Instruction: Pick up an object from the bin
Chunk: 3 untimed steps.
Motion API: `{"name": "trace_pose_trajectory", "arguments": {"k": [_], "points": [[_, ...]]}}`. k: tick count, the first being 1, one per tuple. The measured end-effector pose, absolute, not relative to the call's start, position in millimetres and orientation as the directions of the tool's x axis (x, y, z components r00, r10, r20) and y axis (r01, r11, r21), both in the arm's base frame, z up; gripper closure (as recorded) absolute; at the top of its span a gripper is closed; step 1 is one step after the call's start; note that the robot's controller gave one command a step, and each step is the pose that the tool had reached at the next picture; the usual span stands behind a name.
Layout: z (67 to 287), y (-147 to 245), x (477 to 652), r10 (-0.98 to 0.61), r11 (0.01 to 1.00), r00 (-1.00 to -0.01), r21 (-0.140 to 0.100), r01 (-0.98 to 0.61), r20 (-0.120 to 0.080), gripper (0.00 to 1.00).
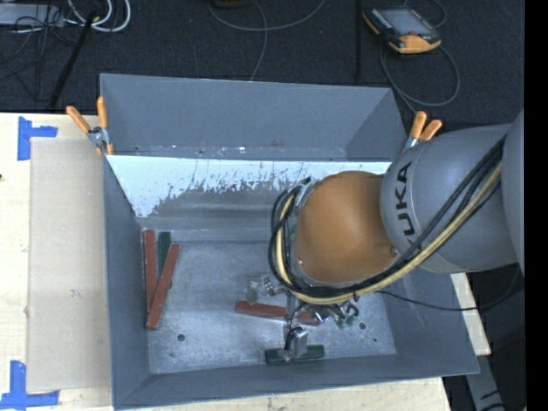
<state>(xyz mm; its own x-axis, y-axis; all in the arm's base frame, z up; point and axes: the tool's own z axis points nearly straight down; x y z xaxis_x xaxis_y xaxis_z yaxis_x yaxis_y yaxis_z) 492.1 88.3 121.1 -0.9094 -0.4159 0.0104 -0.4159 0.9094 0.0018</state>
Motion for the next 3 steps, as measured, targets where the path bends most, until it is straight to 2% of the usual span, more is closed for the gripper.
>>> {"name": "trace_pose_trajectory", "arguments": {"k": [1,2,3], "points": [[67,52,556.1,-0.430,0.903,-0.903,-0.001,-0.430,0.000,0.00],[70,54,555.6,-0.428,0.904,-0.904,0.001,-0.428,-0.002,1.00],[229,30,579.6,-0.459,0.888,-0.888,-0.004,-0.459,-0.009,1.00]]}}
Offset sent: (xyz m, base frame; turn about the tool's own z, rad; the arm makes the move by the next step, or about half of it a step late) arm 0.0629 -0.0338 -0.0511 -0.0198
